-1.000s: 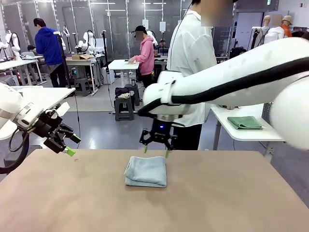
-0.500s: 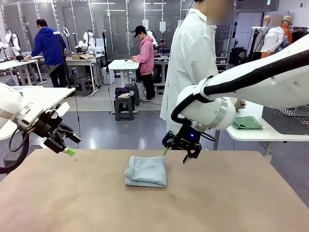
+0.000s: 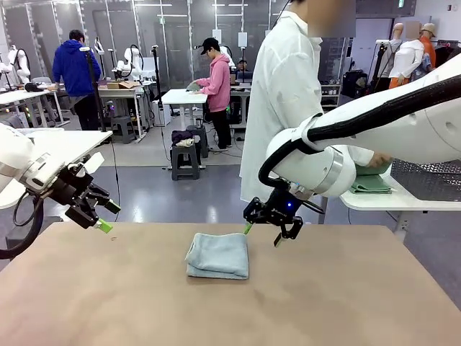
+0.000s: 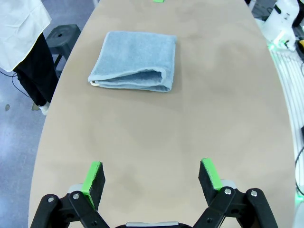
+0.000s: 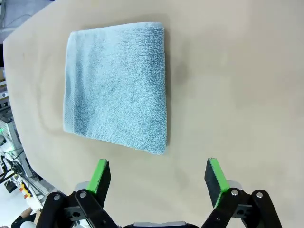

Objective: Fold the towels and place them in the basket.
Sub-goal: When a person lays out a Towel with hook on the table, fold it in half twice, then place the folded Towel with hook on the right side of the table.

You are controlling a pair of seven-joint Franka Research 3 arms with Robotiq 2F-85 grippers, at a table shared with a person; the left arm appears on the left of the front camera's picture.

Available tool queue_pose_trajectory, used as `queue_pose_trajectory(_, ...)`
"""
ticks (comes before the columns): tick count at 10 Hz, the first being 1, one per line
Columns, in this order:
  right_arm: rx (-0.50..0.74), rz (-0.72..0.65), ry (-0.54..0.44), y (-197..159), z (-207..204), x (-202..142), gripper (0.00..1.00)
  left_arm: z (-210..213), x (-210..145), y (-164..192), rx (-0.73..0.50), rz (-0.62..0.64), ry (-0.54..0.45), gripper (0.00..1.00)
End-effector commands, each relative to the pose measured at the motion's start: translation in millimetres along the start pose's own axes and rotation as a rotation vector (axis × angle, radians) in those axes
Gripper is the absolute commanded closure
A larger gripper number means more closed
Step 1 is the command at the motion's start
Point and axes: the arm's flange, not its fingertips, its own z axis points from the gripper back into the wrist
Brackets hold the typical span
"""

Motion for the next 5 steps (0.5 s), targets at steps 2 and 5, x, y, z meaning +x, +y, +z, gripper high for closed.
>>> queue_pose_trajectory(2,0.000,-0.003,0.000,1.3,0.0,2.3,0.08,1.1,1.8,0.1,0.004,0.008,0.009,0.00)
queue_pose_trajectory(5,0.000,-0.003,0.000,1.3,0.0,2.3,0.08,1.1,1.8,0.1,0.004,0.008,0.009,0.00)
